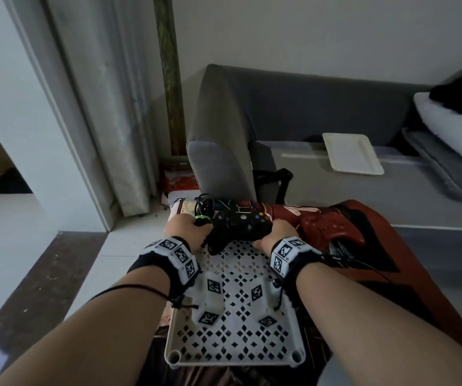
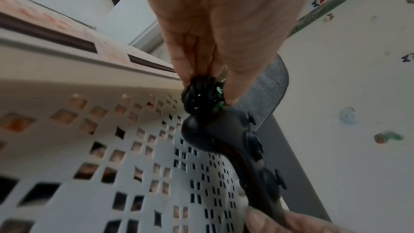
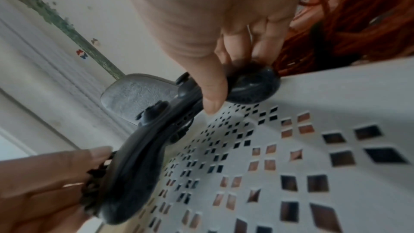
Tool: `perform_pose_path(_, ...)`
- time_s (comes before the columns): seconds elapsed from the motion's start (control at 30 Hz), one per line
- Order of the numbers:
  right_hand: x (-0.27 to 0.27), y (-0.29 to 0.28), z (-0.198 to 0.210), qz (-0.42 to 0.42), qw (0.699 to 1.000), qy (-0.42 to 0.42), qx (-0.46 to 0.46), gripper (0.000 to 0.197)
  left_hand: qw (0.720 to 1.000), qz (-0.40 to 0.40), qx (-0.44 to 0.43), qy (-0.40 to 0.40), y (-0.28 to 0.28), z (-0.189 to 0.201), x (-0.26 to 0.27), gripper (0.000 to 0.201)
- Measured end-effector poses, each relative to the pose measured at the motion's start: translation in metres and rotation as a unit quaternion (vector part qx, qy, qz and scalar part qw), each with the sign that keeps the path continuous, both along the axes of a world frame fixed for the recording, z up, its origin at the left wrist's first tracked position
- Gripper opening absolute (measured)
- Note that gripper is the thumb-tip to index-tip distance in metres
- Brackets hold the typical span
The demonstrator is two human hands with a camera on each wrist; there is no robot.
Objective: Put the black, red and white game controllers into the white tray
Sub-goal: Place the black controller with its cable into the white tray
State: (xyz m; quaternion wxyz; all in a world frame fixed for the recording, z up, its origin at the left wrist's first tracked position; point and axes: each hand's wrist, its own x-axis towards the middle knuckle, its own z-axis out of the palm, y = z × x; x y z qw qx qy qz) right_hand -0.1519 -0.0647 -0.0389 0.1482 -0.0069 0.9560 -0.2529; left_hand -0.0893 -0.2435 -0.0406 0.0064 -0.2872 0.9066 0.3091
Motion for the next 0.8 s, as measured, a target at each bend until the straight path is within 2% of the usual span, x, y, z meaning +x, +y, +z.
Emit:
perform_pose_path(0.1,-0.007,-0.002,-0.007,0.008,1.000,0.013,-0.002,0.059,1.000,-0.007,-0.007,-0.003,-0.004,-0.010,-0.005,0.036)
perform_pose_path(0.2,-0.011,-0.005,-0.014,0.010,0.999,0.022,0.031,0.058,1.000,0.004,-0.014,0.009,-0.005,-0.018,-0.005,0.037)
perform_pose_path(0.3,-0.009,-0.008,-0.019,-0.003,0.999,0.027,0.047,0.058,0.999,0.021,-0.015,0.025,-0.006,-0.026,-0.006,0.051)
perform_pose_path(0.4,-0.003,-0.010,-0.019,-0.016,0.996,0.067,0.049,0.066,0.999,0.038,-0.010,0.002,-0.007,-0.027,-0.005,0.063)
perform_pose_path(0.5,-0.001,-0.006,-0.016,-0.046,0.996,0.071,0.025,0.078,0.998,0.056,-0.028,-0.031,-0.002,-0.021,-0.003,0.071)
perform_pose_path(0.57,-0.003,0.000,-0.015,-0.049,0.997,0.064,-0.009,0.081,0.996,0.069,-0.048,-0.023,0.006,-0.015,-0.002,0.079)
perform_pose_path(0.67,-0.005,0.013,-0.011,-0.065,0.990,0.086,-0.090,0.074,0.995,0.087,-0.044,0.032,0.025,-0.001,-0.003,0.077)
perform_pose_path(0.8,-0.011,0.043,0.003,-0.083,0.977,0.154,-0.124,0.047,0.996,0.042,0.002,0.078,0.066,0.018,-0.014,0.067)
